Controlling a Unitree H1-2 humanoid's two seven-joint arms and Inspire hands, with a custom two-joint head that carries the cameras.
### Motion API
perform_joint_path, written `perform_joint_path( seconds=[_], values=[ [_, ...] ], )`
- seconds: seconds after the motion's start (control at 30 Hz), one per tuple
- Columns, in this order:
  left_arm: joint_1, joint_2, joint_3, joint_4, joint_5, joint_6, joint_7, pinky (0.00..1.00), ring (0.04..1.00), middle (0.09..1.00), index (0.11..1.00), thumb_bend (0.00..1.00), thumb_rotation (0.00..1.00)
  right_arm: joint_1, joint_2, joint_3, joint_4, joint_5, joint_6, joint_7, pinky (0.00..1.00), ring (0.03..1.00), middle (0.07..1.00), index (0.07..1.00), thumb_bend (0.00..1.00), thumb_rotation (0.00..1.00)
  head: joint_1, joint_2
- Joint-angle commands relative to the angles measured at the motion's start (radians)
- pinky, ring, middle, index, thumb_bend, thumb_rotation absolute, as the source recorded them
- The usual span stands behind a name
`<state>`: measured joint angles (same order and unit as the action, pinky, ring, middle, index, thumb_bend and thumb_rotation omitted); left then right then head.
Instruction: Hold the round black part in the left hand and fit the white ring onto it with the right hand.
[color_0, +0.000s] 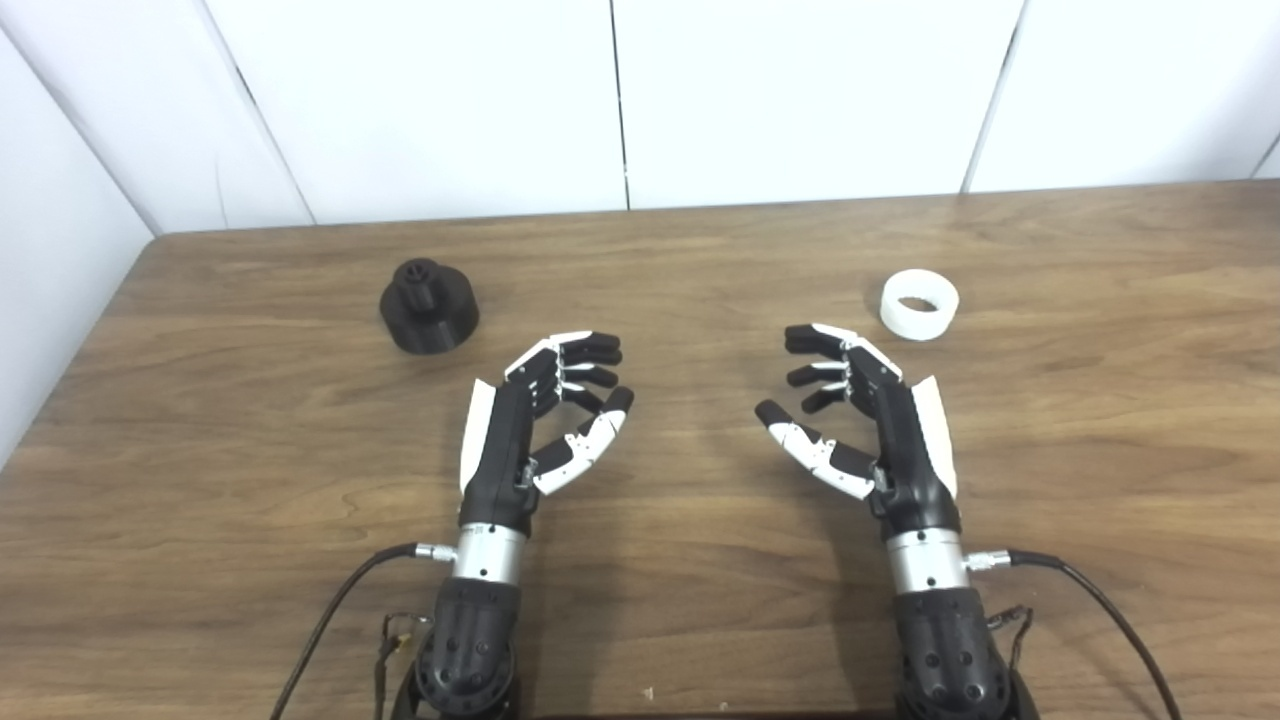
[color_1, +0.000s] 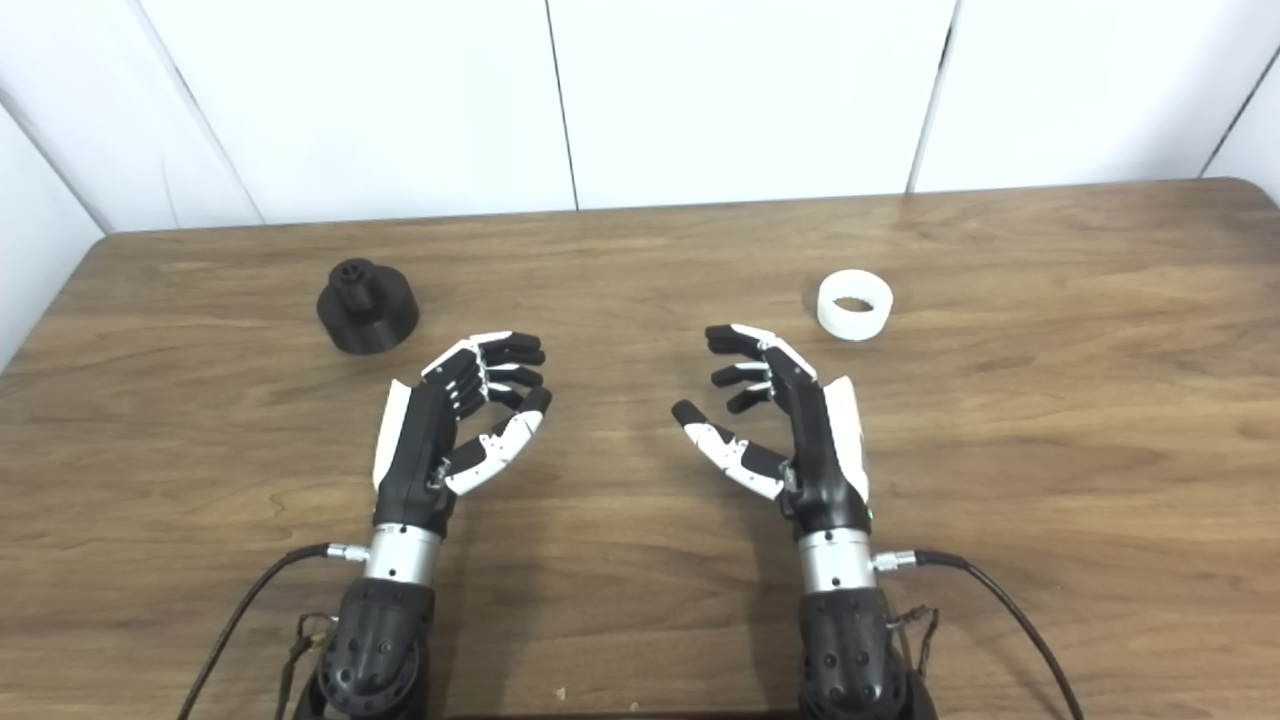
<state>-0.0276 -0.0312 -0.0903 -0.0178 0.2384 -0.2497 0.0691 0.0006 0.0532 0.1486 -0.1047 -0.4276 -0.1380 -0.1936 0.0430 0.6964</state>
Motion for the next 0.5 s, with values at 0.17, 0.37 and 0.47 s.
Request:
perform_joint_path(
  seconds=[0.17, 0.37, 0.47],
  values=[
    [-0.011, 0.005, 0.001, 0.011, 0.004, -0.013, 0.007, 0.48, 0.593, 0.658, 0.631, 0.45, 0.15, -0.005, 0.006, 0.006, 0.012, -0.001, -0.02, -0.004, 0.48, 0.615, 0.714, 0.709, 0.59, 0.2, 0.0, 0.001],
    [-0.012, 0.002, 0.0, 0.011, 0.005, -0.014, 0.008, 0.48, 0.596, 0.662, 0.629, 0.45, 0.15, -0.004, 0.005, 0.005, 0.008, 0.002, -0.016, -0.001, 0.48, 0.613, 0.714, 0.709, 0.59, 0.19, 0.001, 0.003],
    [-0.01, 0.002, -0.001, 0.008, 0.007, -0.008, 0.006, 0.49, 0.601, 0.665, 0.633, 0.45, 0.16, -0.005, 0.004, 0.006, 0.009, -0.005, -0.017, -0.002, 0.48, 0.612, 0.714, 0.71, 0.59, 0.2, 0.001, 0.002]
  ],
)
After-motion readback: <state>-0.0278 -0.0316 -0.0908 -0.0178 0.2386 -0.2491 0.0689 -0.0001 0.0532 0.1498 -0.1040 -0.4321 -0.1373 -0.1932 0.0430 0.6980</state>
